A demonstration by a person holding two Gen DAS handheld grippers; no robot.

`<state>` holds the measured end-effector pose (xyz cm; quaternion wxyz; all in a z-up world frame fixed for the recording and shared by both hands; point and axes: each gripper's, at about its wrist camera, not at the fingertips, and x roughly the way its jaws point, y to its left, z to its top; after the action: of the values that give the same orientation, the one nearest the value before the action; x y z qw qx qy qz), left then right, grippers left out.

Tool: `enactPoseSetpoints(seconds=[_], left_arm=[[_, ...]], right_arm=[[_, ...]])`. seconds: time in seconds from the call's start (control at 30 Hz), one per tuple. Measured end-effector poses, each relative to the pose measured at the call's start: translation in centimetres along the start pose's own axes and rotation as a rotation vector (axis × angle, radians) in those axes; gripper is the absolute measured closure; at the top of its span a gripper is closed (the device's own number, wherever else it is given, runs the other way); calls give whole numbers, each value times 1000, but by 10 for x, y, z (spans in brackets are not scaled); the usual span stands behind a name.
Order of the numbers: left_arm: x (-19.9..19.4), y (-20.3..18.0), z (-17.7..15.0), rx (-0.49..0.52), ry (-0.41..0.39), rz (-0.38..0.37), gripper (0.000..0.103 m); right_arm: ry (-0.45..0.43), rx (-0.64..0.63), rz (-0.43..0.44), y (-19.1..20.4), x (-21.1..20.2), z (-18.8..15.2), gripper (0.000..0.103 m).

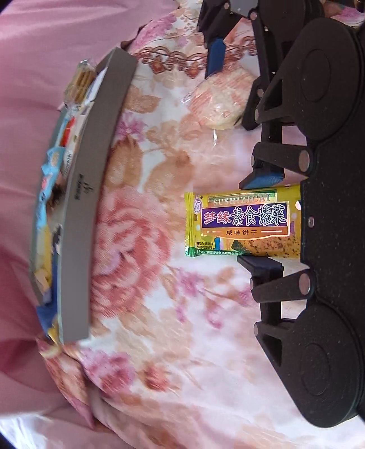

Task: Organize snacks
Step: 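Close the left tool on the yellow bar while the right tool grips the large round biscuit, then carry the yellow bar and large round biscuit over the grey tray with both tools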

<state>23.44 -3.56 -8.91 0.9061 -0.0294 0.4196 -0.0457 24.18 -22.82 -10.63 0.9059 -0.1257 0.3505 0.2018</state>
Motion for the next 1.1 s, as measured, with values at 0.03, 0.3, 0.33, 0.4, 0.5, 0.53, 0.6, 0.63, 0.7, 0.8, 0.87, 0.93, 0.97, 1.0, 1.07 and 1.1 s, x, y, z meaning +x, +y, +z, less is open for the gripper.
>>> enactPoseSetpoints(seconds=[0.03,0.3,0.33,0.4,0.5,0.53,0.6,0.63,0.7,0.8,0.87,0.93,0.97,1.0,1.07,1.1], left_arm=[[-4,1,-4,-1,12,2,53],[-28,16,-30,-54,104,-8,53],[-29,18,-31,-60,108,-8,53],[-29,17,-33,-51,105,-6,52],[-27,13,-33,-32,97,0,50],[-26,13,-33,-26,94,2,49],[-25,12,-33,-17,90,2,48],[-25,12,-33,-16,90,2,47],[-24,12,-33,-13,90,0,46],[-24,11,-33,-4,87,-1,44],[-23,10,-33,3,86,0,44],[-23,10,-33,6,83,4,45],[-23,9,-33,6,82,7,45],[-23,9,-34,6,78,10,49],[-24,10,-34,1,73,10,53],[-25,11,-34,-4,71,9,53]], right_arm=[[6,-8,10,3,-2,-1,25],[65,-61,90,37,-23,-12,25],[68,-80,88,42,-26,-15,25],[65,-105,81,51,-32,-19,24],[51,-131,83,59,-34,-21,23],[46,-136,79,60,-33,-21,21],[42,-124,80,57,-30,-22,17],[46,-114,86,55,-28,-22,16],[55,-97,99,50,-26,-20,14],[74,-105,110,48,-25,-19,12],[76,-114,115,48,-25,-19,11],[80,-102,119,47,-25,-20,12],[79,-100,121,47,-24,-20,14],[76,-101,123,48,-25,-20,16],[71,-104,124,51,-26,-19,22],[70,-108,125,52,-26,-19,24]])
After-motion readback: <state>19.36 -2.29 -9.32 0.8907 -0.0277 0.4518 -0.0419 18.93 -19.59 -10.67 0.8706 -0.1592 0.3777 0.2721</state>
